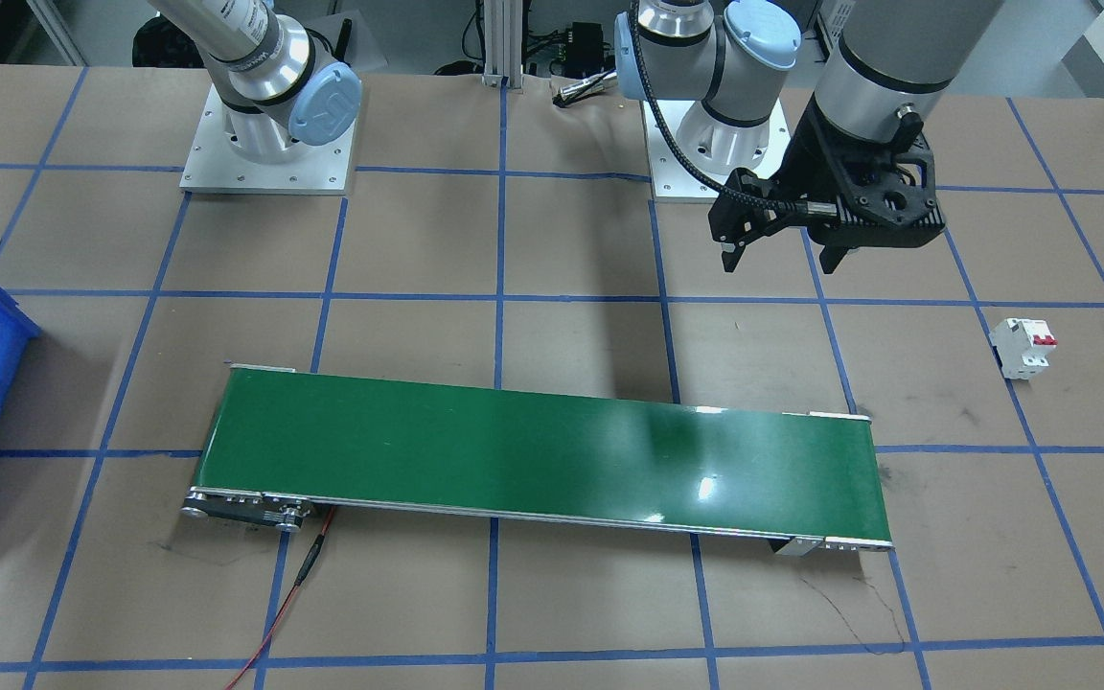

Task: Move capacitor from left to right

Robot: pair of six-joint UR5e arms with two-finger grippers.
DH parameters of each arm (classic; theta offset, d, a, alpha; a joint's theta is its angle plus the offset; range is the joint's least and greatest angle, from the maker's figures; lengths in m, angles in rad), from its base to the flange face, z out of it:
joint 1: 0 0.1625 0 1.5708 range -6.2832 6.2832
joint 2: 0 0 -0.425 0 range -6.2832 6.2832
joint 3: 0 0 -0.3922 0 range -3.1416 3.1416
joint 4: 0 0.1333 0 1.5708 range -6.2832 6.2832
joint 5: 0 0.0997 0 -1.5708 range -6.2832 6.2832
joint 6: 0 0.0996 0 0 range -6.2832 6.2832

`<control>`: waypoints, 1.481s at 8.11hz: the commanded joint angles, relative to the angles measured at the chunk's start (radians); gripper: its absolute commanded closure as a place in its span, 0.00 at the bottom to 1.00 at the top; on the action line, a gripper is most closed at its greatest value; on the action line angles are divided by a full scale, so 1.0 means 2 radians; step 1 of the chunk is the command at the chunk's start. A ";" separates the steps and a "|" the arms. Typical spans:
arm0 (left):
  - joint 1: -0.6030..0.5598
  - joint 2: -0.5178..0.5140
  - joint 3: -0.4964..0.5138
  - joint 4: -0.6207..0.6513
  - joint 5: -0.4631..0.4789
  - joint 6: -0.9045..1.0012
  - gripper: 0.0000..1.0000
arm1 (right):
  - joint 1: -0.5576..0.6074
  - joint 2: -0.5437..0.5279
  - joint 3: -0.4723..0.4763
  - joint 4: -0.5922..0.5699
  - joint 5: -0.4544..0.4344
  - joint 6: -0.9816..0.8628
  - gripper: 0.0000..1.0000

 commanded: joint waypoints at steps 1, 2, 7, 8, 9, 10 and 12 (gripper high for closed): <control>0.000 0.000 0.000 0.000 0.000 0.000 0.00 | 0.004 -0.019 0.002 0.011 0.003 -0.016 0.00; 0.000 0.000 0.001 0.000 0.000 0.000 0.00 | 0.019 -0.051 0.001 0.045 0.003 -0.014 0.00; 0.000 0.000 0.001 0.000 -0.002 0.000 0.00 | 0.178 -0.212 -0.009 0.231 0.013 0.180 0.00; 0.000 0.000 0.000 0.000 -0.002 0.000 0.00 | 0.230 -0.229 -0.010 0.247 0.013 0.270 0.00; 0.000 0.000 0.001 0.000 -0.001 0.000 0.00 | 0.287 -0.238 -0.012 0.257 0.011 0.342 0.00; 0.000 0.000 0.001 0.000 0.000 0.000 0.00 | 0.332 -0.240 -0.013 0.265 0.011 0.388 0.00; 0.000 0.000 0.001 0.000 0.001 0.000 0.00 | 0.372 -0.253 -0.013 0.293 0.013 0.456 0.00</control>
